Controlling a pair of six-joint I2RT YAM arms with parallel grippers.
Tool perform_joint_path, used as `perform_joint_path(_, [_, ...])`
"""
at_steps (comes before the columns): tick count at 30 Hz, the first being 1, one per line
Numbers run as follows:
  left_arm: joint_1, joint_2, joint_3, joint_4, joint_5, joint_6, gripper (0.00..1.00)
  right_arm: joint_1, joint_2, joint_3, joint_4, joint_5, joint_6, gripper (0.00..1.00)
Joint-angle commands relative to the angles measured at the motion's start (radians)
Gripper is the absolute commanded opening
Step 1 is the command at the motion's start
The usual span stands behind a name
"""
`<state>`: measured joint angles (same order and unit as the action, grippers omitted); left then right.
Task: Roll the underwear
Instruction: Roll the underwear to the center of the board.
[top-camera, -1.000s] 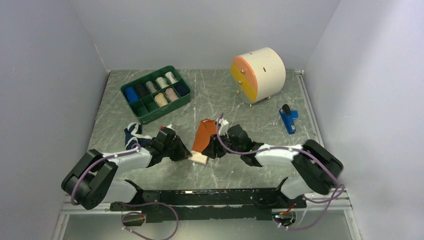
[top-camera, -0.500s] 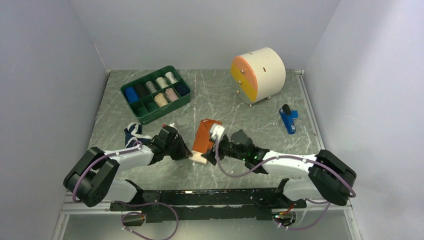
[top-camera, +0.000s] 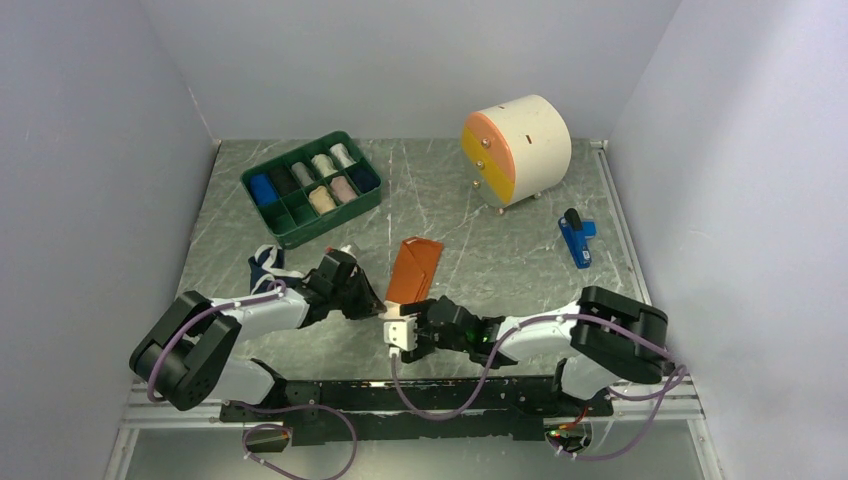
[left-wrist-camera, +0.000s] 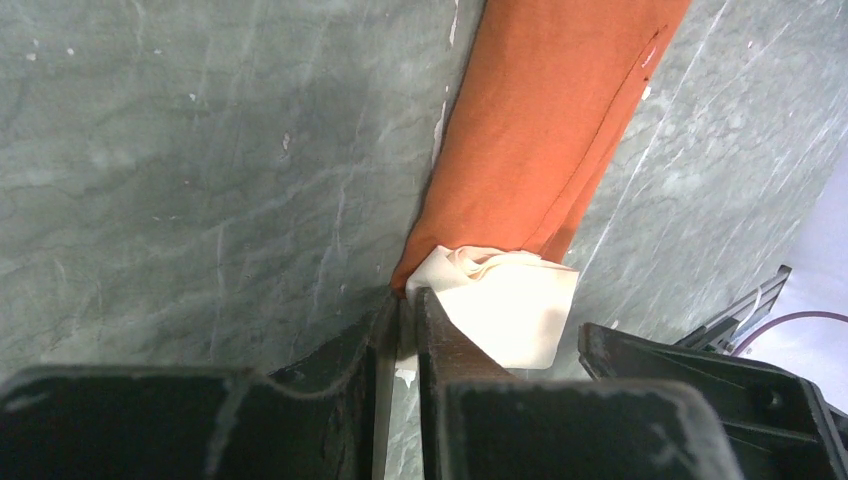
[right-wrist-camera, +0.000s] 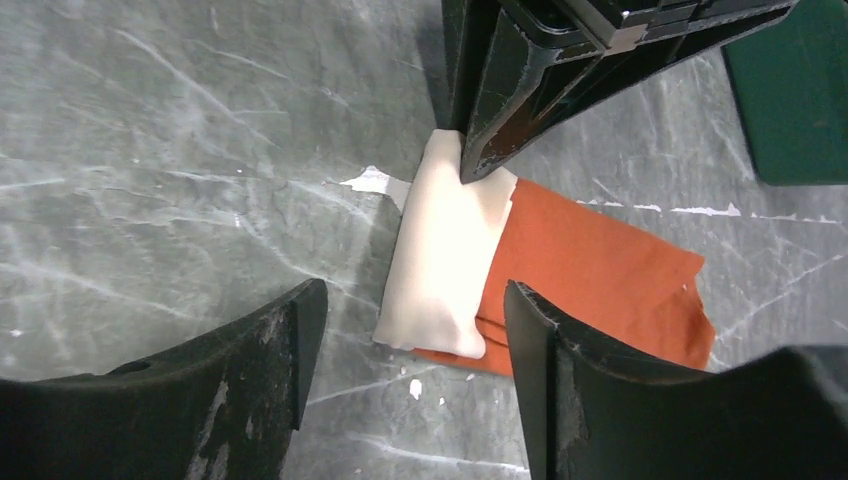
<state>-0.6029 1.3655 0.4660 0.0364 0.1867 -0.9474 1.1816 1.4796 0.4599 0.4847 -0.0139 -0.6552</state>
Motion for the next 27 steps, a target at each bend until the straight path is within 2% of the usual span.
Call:
perform_joint_path(1, [-0.007, 0.038, -0.010, -0.113, -0.044, 0.045, 0.17, 0.012, 0.058, -0.003, 0.135, 0.069, -0.113, 0.65])
perform_joint_path(14, [-0.008, 0.042, -0.004, -0.118, -0.044, 0.041, 0.17, 0.055, 0.125, -0.052, 0.257, 0.132, -0.075, 0.21])
perform_joint_path(17, [-0.007, 0.030, -0.005, -0.123, -0.042, 0.035, 0.19, 0.057, 0.111, -0.043, 0.246, 0.118, -0.023, 0.00])
perform_joint_path(20, [-0.007, 0.012, -0.005, -0.130, -0.038, 0.022, 0.25, 0.056, 0.100, -0.039, 0.242, 0.081, 0.039, 0.00])
perform_joint_path(27, [-0.006, -0.065, 0.025, -0.206, -0.044, 0.036, 0.57, 0.031, 0.067, -0.065, 0.299, -0.062, 0.243, 0.00])
